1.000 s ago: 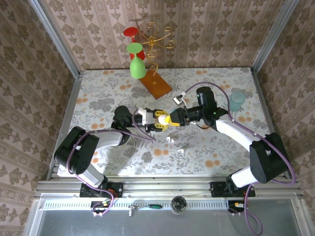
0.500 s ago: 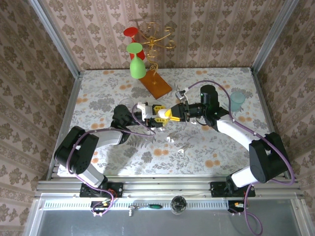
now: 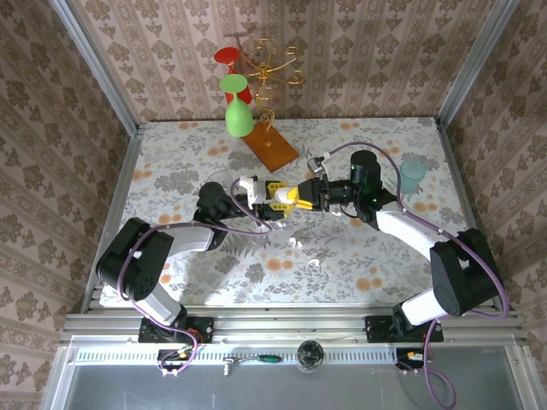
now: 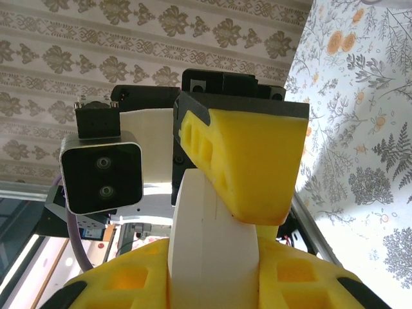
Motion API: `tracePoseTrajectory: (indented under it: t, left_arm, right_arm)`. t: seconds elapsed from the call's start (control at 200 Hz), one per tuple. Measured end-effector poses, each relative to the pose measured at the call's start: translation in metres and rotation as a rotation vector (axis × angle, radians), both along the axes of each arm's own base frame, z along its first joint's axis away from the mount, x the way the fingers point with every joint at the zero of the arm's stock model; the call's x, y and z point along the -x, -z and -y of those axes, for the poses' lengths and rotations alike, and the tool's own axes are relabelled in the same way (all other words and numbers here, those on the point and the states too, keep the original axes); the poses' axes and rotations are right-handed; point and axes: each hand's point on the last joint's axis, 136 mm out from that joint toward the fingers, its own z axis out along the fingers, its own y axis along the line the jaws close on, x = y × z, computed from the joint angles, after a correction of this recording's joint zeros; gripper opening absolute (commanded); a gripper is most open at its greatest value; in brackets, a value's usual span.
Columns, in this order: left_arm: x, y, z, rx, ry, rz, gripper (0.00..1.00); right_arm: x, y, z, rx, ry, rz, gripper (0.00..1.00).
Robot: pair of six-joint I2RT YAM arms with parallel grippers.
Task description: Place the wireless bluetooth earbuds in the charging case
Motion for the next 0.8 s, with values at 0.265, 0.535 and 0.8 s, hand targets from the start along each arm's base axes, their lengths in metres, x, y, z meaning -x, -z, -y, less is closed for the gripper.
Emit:
tracePoseTrajectory:
  t: [0.265,0.535,0.8]
  left_arm:
    - [-0.006,0.0,-0.004,0.0,-0.02,-0.001,0.54]
    - [-0.005,0.0,-0.004,0.0,-0.016,0.0,0.6]
    - [-0.008,-0.006,-0.004,0.009,-0.018,0.009,0.53]
  right_arm:
    - [-0.011,-0.019,0.008,-0.058,0.043,0.0,0.01]
    - [-0.012,-0.021,0.009,-0.089,0.047,-0.021,0.0]
    - [-0.009,-0.022,0.006,-0.101,0.037,-0.028,0.0]
